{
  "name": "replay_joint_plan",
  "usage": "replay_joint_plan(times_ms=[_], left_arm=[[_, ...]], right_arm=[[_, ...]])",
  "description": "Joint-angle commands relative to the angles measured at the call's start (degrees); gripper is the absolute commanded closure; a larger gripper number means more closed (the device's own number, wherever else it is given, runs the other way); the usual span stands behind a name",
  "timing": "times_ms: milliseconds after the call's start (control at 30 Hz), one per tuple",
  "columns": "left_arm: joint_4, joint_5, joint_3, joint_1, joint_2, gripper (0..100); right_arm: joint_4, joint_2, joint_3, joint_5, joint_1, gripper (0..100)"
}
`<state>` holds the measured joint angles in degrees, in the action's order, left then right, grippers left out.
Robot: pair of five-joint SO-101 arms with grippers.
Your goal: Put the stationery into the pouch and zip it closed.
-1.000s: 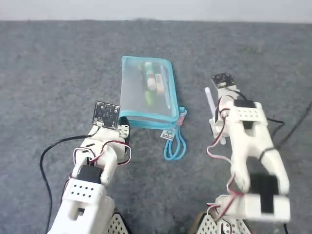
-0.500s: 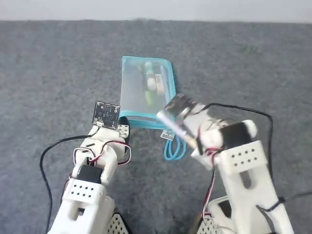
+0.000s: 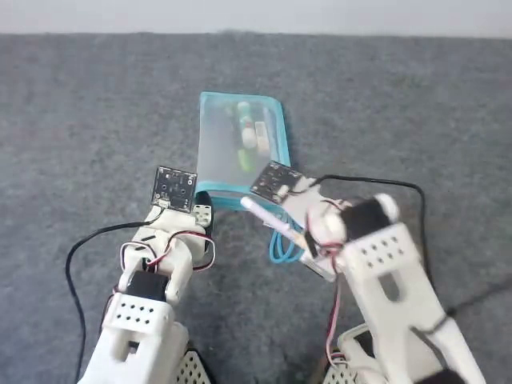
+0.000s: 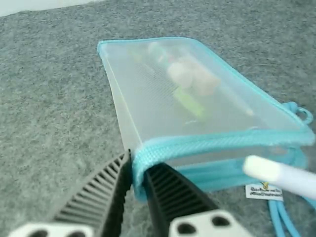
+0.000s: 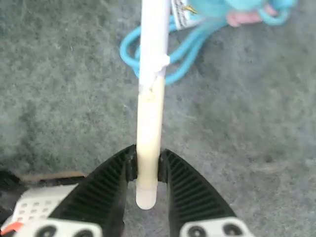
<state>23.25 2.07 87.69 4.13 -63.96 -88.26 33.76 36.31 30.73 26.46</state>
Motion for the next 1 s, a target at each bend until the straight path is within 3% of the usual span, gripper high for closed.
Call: replay_joint_plan(times_ms=[0,433,600,767,967], left_arm=[[-1.67,-0.53,-0.4,0.0,-1.32,99],[-1.58,-0.53,-0.4,2.9,-1.32,99],[-1.67,-0.53,-0.4,2.9,-1.32,99],[-1.67,-0.62,-0.4,2.9,-1.32,99],[-1.67,-0.62,-0.4,2.55,-1.32,99]], right_arm=[[3.47,-8.04,-5.8,-4.04,1.45,99.1],[2.07,-37.05,-39.21,-25.23,1.36,98.9],[-6.02,-46.9,-52.84,-26.02,5.41,96.9],[-12.88,-51.3,-63.3,-24.97,10.59,78.6],[-13.85,-51.21,-66.99,-22.33,12.7,78.5]])
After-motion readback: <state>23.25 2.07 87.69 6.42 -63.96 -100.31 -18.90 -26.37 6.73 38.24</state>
